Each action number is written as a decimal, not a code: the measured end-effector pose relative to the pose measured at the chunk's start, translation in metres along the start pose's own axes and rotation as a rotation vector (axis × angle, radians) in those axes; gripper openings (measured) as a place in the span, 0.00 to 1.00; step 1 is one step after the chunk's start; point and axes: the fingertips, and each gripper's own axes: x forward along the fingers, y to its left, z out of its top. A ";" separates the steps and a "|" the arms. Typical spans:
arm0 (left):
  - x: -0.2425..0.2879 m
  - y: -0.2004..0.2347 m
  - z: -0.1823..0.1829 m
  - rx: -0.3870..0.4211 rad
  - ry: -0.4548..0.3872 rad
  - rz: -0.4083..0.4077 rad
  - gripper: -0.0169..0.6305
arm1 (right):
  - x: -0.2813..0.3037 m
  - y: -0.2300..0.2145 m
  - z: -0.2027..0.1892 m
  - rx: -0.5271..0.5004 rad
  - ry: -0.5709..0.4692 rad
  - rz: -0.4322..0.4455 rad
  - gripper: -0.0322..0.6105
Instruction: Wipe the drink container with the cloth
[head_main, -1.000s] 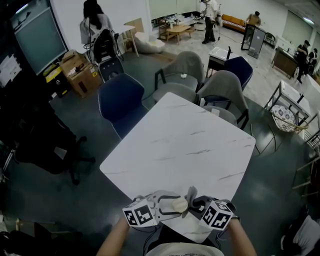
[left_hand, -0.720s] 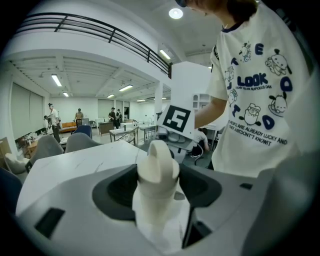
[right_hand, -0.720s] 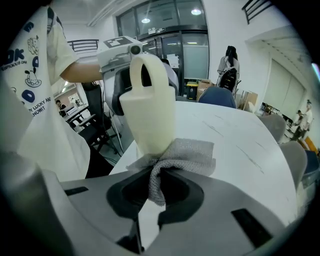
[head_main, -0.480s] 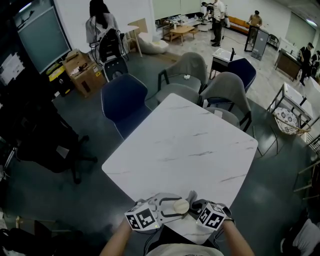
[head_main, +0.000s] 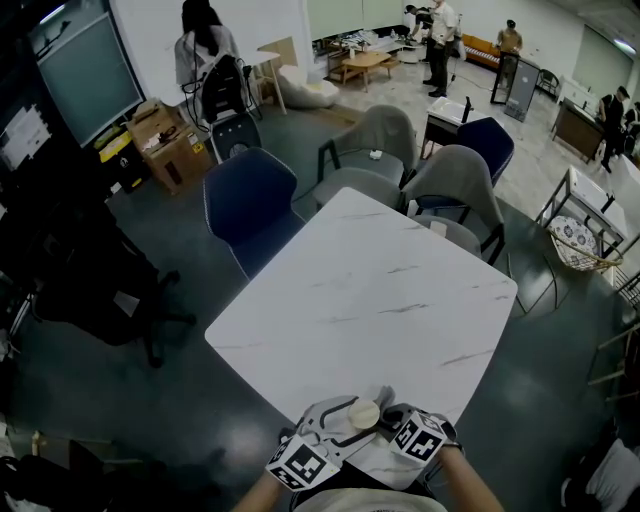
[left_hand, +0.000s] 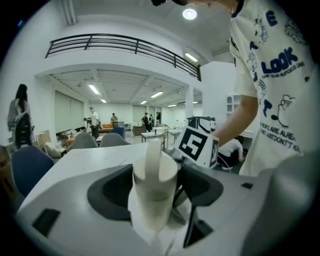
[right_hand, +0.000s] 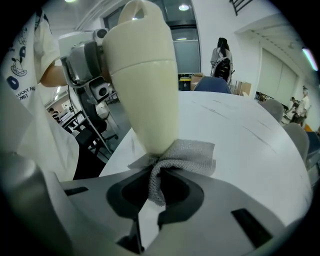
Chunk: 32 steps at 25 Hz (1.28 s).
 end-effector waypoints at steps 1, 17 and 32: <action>0.000 0.001 0.002 -0.029 -0.012 0.036 0.46 | 0.001 0.000 0.000 0.004 0.000 -0.002 0.12; 0.000 0.010 0.007 -0.149 -0.074 0.259 0.46 | 0.001 0.000 0.001 0.011 -0.008 -0.028 0.12; -0.001 0.007 0.008 -0.082 -0.072 0.066 0.46 | -0.036 0.005 0.027 -0.048 -0.046 -0.014 0.12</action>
